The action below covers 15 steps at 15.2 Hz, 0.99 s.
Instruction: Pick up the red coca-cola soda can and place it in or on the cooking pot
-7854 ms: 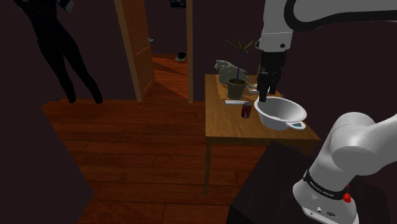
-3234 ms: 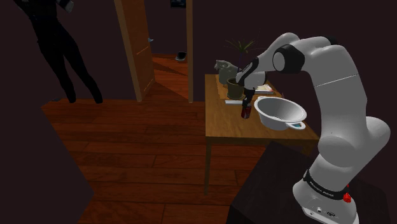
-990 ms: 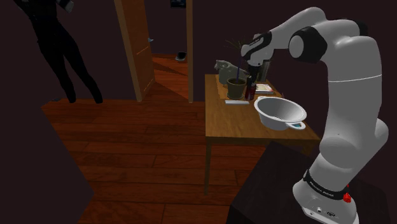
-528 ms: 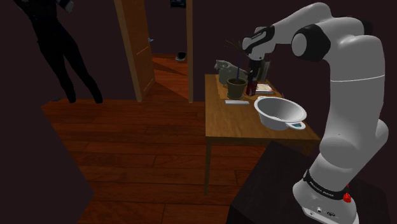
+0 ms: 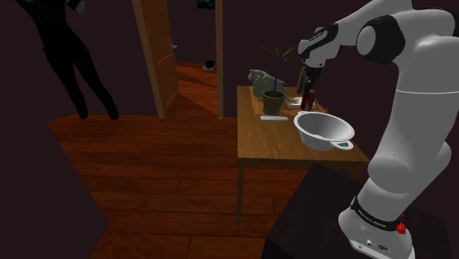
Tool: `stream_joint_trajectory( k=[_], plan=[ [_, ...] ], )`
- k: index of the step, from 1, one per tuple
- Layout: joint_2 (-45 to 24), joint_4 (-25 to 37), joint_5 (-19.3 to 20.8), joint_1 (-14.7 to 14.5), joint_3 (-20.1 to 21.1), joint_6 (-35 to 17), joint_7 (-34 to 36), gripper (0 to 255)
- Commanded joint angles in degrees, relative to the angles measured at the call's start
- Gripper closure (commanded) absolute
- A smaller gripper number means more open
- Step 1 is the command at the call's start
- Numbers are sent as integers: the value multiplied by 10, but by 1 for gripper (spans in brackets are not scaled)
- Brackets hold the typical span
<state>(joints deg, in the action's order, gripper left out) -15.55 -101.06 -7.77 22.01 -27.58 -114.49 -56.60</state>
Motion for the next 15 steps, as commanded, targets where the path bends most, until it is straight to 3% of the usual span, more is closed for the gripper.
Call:
stream_joint_trajectory(
  k=[1, 8, 15],
  plan=[
    [24, -30, 9, 8, -10, -8, -18, 255],
    [83, -86, 36, 47, -48, -10, -88, 255],
    [62, -118, 21, 50, -45, -60, -97, 255]
  ],
)
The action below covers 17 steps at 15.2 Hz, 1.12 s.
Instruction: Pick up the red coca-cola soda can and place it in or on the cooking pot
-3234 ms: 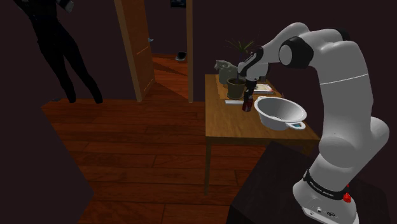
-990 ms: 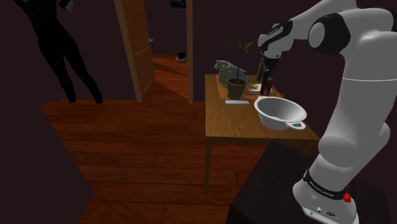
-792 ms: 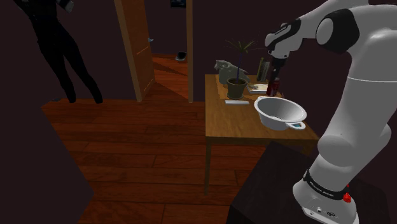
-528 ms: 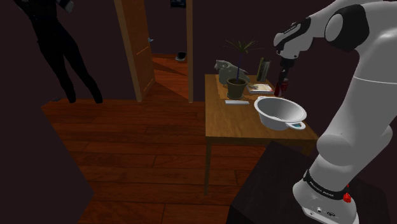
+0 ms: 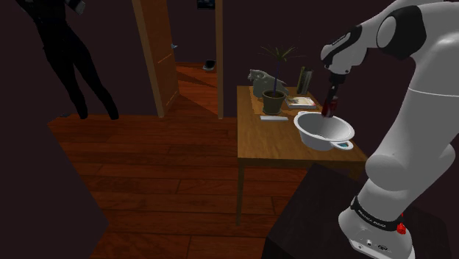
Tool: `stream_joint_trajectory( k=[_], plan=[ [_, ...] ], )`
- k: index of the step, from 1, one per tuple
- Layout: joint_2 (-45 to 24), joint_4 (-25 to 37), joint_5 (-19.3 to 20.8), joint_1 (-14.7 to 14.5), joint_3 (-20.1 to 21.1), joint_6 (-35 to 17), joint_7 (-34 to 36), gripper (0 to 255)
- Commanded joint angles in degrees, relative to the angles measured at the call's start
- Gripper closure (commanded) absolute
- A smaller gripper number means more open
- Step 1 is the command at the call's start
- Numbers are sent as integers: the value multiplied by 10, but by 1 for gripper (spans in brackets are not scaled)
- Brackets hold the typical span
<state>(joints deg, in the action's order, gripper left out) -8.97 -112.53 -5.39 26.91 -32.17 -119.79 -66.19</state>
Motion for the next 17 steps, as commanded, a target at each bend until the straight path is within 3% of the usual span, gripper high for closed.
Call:
stream_joint_trajectory(
  k=[1, 11, 17],
  plan=[
    [-8, -7, -5, 1, 1, -14, -3, 255],
    [-49, -40, -36, 9, 9, -81, -24, 255],
    [-51, -41, -37, 9, 10, -84, -25, 255]
  ],
)
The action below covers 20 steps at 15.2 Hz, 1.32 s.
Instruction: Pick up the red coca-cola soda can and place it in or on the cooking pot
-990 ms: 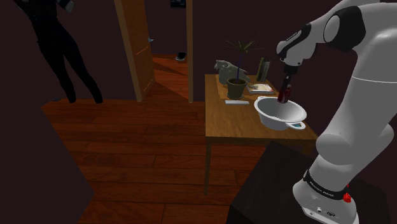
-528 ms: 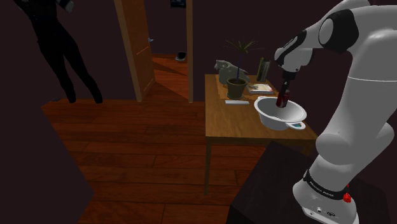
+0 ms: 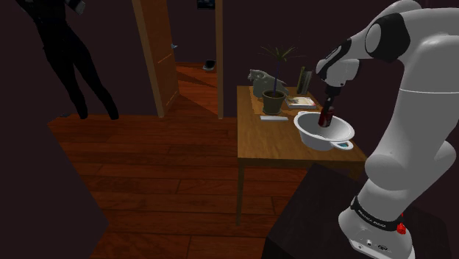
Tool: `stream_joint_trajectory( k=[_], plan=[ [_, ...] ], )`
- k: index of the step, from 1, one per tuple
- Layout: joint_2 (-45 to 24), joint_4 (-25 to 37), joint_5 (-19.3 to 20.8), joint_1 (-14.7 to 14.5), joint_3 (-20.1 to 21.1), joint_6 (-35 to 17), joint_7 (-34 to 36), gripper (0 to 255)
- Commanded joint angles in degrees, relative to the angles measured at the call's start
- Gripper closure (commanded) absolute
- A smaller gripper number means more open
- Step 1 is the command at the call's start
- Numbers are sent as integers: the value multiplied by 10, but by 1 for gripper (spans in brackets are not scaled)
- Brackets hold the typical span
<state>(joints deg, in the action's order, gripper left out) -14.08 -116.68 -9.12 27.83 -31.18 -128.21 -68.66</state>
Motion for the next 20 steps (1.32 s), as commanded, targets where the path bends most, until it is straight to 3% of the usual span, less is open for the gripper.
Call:
stream_joint_trajectory(
  k=[1, 2, 3, 8, 12, 20],
  plan=[
    [0, 0, 0, 0, 0, 0, 0, 255],
    [0, 0, 0, 0, 0, 0, 0, 255],
    [0, 0, 0, 0, 0, 0, 0, 0],
    [0, 0, 0, 0, 0, 0, 0, 0],
    [39, 31, 29, -8, -9, 64, 20, 0],
    [39, 31, 29, -8, -9, 64, 20, 0]
  ],
)
